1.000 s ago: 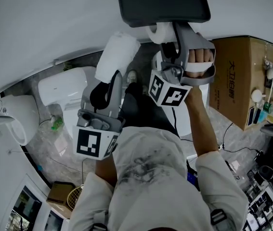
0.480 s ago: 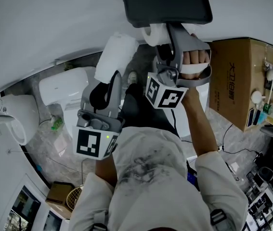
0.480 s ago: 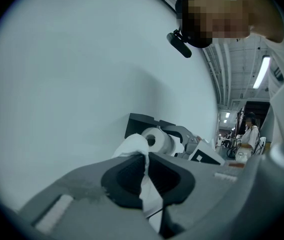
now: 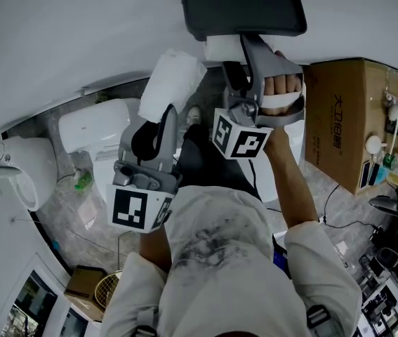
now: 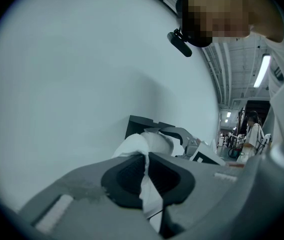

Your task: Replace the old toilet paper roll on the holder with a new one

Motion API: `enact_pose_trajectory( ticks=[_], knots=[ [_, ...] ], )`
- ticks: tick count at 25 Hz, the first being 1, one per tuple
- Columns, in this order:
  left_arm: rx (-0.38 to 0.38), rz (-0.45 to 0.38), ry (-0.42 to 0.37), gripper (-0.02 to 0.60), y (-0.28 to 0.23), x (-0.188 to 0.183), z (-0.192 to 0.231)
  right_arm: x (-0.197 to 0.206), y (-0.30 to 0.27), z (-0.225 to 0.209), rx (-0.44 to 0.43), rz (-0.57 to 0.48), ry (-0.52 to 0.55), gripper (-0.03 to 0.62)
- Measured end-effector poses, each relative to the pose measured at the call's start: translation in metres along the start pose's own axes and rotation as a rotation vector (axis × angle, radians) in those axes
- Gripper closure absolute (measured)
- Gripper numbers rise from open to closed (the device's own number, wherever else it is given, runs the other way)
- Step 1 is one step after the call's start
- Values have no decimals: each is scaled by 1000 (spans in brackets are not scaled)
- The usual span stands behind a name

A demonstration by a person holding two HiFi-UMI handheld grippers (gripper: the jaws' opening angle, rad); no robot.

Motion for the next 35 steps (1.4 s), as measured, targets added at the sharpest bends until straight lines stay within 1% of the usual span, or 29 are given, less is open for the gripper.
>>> enact_pose_trajectory(
  ticks=[11, 16, 19, 22, 28, 35],
  knots=[
    [-17, -27, -23, 561, 15, -12, -8, -6, 21, -9, -9, -31, -38, 168],
    [-27, -38, -34, 561, 20, -17, -14, -8, 35, -17, -11, -61, -92, 168],
    [-31, -45, -37, 561, 20, -20, -16, -7, 41, -23, -24, -72, -169, 172],
    [-34, -51, -44, 561, 22, -25, -19, -6, 50, -32, -31, -84, -267, 214],
    [-40, -60, -59, 561, 22, -32, -22, -3, 60, -49, -47, -109, -446, 269],
    [-38, -79, -88, 561, 23, -47, -30, 7, 75, -79, -84, -133, -705, 344]
  ],
)
Point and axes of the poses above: the fingertips, and each gripper's own axes: y backward along the fingers, z to its left, x out of its underside, the point moved 10 cm from there along y, backward along the fingers, and after that the axes turned 7 degrees about x, right-handed, at the moved point
